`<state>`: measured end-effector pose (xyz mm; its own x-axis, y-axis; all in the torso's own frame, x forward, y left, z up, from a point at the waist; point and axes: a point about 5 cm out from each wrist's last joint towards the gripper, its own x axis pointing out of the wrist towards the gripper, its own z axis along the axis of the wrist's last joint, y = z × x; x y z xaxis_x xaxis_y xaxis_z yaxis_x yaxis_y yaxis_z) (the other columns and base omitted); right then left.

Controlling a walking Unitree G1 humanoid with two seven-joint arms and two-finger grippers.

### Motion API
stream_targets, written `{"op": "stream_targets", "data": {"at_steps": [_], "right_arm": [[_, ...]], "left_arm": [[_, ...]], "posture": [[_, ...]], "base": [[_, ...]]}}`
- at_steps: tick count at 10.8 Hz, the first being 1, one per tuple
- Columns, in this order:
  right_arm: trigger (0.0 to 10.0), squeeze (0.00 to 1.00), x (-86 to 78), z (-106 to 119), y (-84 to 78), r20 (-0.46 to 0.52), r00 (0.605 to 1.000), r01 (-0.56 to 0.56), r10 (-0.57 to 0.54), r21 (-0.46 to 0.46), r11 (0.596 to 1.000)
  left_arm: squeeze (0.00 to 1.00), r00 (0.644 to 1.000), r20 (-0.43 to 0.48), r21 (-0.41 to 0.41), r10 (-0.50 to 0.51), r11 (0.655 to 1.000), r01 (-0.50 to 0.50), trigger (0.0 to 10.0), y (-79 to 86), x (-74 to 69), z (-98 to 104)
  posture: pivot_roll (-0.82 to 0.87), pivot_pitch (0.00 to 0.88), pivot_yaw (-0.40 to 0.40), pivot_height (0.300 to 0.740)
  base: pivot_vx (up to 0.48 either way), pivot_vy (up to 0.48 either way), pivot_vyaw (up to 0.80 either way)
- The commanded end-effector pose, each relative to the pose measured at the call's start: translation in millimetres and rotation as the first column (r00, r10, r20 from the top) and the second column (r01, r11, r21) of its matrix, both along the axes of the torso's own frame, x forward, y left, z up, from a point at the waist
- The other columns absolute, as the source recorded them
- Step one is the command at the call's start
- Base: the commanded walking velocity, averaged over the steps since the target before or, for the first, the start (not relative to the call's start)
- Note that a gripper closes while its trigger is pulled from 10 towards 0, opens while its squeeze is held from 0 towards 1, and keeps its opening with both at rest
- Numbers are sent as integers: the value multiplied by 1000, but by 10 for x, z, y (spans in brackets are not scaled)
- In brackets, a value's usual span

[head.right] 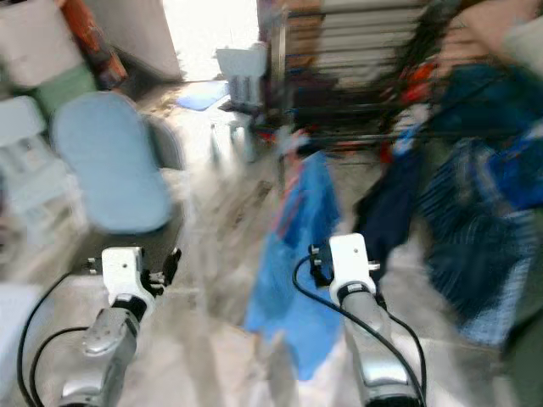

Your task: Hang hanger

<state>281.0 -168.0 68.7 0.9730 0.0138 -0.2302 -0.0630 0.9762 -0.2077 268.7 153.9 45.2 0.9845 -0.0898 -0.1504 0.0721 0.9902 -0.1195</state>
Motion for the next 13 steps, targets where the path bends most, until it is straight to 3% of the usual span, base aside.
{"op": "stream_targets", "data": {"at_steps": [1,6,13], "right_arm": [[10000,0,-8,-16,12,-7,1000,0,0,-9,1000],[10000,0,-16,9,-101,-5,999,43,-43,-13,999],[10000,0,-38,1,-88,-11,1000,29,-29,-8,1000]], "left_arm": [[0,1000,3,15,-25,1000,25,10000,-25,4,9],[0,995,26,-10,-97,995,98,10000,-141,8,47],[0,993,30,-17,-115,993,116,10000,-172,4,51]], "posture": [[-218,0,93,740],[-218,0,93,740],[-223,0,90,740]], "base": [[0,442,0],[0,88,0],[411,0,-114]]}}
